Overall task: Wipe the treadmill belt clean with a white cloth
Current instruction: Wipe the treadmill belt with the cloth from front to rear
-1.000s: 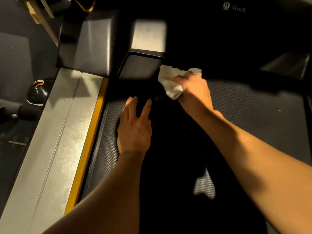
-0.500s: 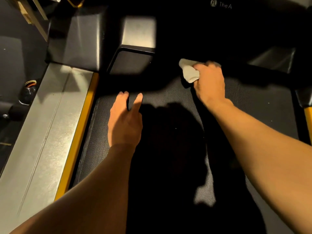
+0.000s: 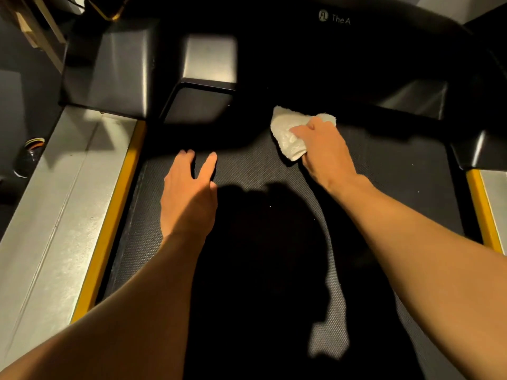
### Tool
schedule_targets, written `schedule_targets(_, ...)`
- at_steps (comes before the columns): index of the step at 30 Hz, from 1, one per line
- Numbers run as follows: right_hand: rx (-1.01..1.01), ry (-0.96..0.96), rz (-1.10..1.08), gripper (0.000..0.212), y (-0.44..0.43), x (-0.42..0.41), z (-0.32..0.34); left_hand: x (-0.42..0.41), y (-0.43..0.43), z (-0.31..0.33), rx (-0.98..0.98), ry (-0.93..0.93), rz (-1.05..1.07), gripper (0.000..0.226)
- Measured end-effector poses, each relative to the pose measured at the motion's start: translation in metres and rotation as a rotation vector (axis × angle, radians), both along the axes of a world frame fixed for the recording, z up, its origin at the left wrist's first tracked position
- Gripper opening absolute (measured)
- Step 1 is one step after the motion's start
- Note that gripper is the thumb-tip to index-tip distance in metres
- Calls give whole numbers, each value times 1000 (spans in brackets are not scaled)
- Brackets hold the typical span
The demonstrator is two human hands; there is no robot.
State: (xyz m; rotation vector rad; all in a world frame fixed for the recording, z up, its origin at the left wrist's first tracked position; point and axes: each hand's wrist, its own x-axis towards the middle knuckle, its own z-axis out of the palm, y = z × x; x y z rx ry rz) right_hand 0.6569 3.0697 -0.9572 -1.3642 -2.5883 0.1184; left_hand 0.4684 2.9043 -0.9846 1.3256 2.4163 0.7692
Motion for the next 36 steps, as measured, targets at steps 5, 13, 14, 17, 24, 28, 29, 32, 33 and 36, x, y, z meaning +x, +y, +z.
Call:
schedule_targets(5, 18, 3, -149, 44, 22, 24, -1, 2, -2, -4, 30, 112, -18, 52)
schedule_targets(13, -133, 145, -79, 45, -17, 28, -13, 41, 23, 12, 75, 398, -265, 58)
schedule_targets(14, -127, 135, -108, 46, -12, 30, -14, 60, 32, 18, 65, 367, -321, 61)
schedule_targets(17, -132, 161, -301, 51, 16, 44, -12, 120, 52, 15, -53, 275, -291, 63)
schedule_targets(24, -71, 82, -92, 48, 6, 70, -14, 150, 47, -13, -60, 408, -206, 56)
schedule_targets(28, -120, 134, -270, 46, 43, 85, -8, 153, 47, -11, 66, 419, -210, 48)
schedule_targets(29, -117, 152, -323, 46, 51, 88, -7, 153, 46, -12, 63, 440, -204, 49)
schedule_targets(32, -97, 131, -317, 48, 41, 84, -5, 151, 47, -14, 35, 420, -205, 52)
schedule_targets(33, -103, 122, -256, 47, 30, 83, -7, 150, 48, -15, 24, 400, -208, 53)
schedule_targets(36, -86, 115, -105, 27, 17, 94, -11, 150, 49, -15, -9, 392, -211, 55)
